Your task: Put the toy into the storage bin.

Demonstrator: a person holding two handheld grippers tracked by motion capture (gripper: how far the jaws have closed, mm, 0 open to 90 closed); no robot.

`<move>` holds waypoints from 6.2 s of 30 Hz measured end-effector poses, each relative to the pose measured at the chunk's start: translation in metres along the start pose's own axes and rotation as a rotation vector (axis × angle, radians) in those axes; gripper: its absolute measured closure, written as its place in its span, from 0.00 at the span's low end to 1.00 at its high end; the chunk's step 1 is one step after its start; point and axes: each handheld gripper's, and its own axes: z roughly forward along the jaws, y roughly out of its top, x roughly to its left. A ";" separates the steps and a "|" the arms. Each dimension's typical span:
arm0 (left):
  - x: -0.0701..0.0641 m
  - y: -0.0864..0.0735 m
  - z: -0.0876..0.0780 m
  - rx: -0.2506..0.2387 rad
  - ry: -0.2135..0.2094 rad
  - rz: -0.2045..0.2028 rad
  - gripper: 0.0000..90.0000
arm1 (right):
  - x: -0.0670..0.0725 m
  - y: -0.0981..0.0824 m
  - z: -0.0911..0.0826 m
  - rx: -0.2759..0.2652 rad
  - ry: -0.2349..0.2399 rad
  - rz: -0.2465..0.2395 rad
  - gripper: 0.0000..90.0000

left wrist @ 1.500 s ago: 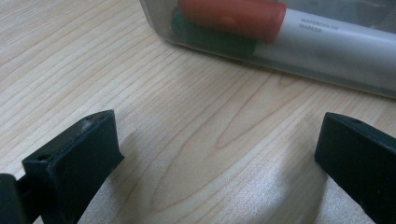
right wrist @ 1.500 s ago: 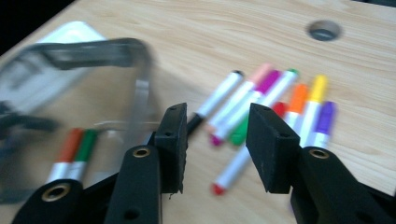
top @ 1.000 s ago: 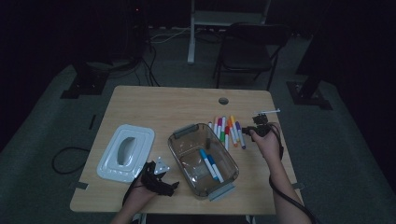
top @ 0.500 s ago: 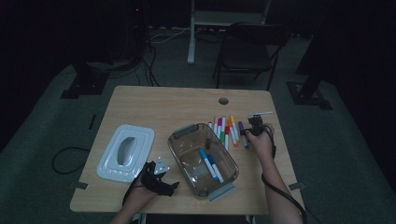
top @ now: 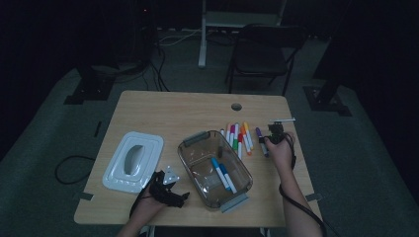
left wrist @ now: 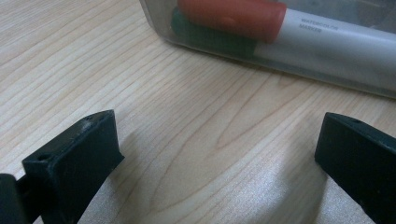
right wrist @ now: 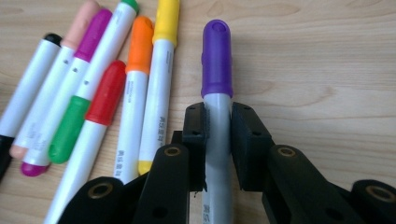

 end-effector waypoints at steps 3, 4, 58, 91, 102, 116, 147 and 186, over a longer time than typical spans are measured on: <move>0.000 0.000 0.000 0.000 0.000 0.000 0.01 | 0.002 0.001 -0.010 -0.011 0.019 0.006 0.85; 0.000 0.000 0.000 0.000 0.000 0.000 0.01 | 0.002 0.001 -0.010 -0.011 0.019 0.006 0.85; 0.000 0.000 0.000 0.002 0.000 0.003 0.01 | 0.232 -0.046 -0.094 0.111 0.424 -0.368 0.85; 0.000 0.000 0.000 0.002 -0.002 0.001 0.01 | 0.242 -0.063 -0.030 0.376 0.363 -0.455 0.73; 0.000 0.000 0.000 0.002 -0.001 0.001 0.01 | 0.207 -0.039 -0.098 0.089 0.451 -0.468 0.66; 0.000 0.000 0.000 0.001 0.000 0.001 0.01 | 0.135 -0.024 -0.120 -0.148 0.336 -0.414 0.59; 0.000 0.000 0.000 0.000 0.007 -0.008 0.01 | 0.040 -0.009 -0.034 -0.164 0.190 -0.182 0.62; 0.000 0.000 0.000 0.000 0.007 -0.008 0.01 | 0.016 0.026 0.027 -0.041 0.036 -0.032 0.85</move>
